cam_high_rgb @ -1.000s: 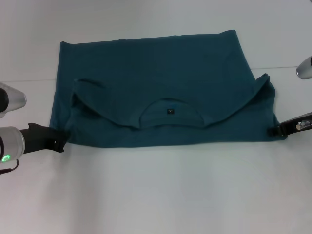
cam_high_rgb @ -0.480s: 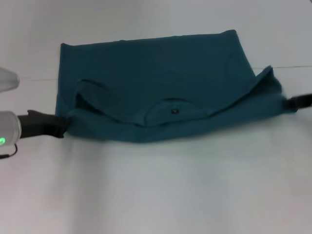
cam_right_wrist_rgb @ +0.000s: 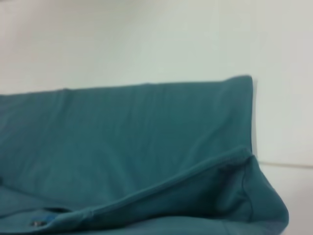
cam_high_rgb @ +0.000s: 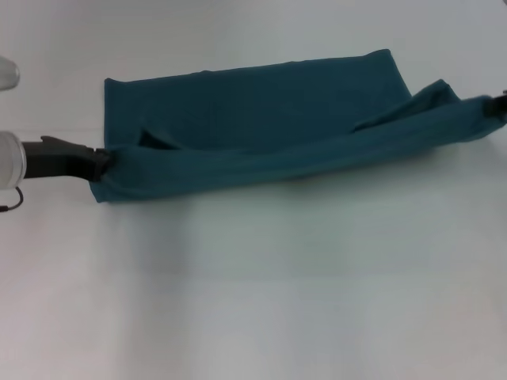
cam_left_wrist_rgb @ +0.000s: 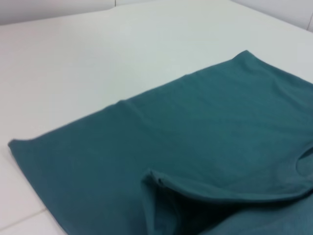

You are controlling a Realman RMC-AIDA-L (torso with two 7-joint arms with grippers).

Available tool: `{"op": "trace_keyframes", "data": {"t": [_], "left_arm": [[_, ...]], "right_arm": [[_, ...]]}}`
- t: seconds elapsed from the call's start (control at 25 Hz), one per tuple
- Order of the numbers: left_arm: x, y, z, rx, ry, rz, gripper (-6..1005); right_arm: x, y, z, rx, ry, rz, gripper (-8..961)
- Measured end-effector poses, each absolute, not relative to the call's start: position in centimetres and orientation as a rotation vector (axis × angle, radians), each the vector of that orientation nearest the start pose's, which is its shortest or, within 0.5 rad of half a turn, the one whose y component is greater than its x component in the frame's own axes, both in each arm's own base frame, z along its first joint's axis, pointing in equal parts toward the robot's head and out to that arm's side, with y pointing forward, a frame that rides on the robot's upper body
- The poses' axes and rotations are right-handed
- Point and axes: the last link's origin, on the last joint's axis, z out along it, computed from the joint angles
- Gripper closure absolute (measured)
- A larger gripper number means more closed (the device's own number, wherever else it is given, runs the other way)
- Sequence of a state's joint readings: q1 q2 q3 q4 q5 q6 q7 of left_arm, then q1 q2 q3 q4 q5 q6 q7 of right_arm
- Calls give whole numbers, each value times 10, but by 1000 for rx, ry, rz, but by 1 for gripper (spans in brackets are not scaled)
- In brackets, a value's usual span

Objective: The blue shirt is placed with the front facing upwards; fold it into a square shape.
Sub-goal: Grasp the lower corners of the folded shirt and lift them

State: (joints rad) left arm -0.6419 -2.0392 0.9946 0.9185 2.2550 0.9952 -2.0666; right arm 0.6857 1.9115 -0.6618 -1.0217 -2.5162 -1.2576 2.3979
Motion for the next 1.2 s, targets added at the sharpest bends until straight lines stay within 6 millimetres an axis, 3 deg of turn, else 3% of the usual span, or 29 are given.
{"op": "trace_keyframes", "data": {"t": [0.2,0.64,1.04,1.2], "left_arm": [[-233,430,39,-2331,-843,-181,968],[-251,411,27,-2361,-926,-139,968],[-222,435,57,-2341,-828,-172,968],[-220,434,59,-2342,-834,-182,968]], "right_arm": [[264,428,155,-2025,1225,161,887],[288,409,146,-2013,1310,127,879],[253,436,174,-1962,1206,150,872],[250,437,172,-1966,1202,114,870]]}}
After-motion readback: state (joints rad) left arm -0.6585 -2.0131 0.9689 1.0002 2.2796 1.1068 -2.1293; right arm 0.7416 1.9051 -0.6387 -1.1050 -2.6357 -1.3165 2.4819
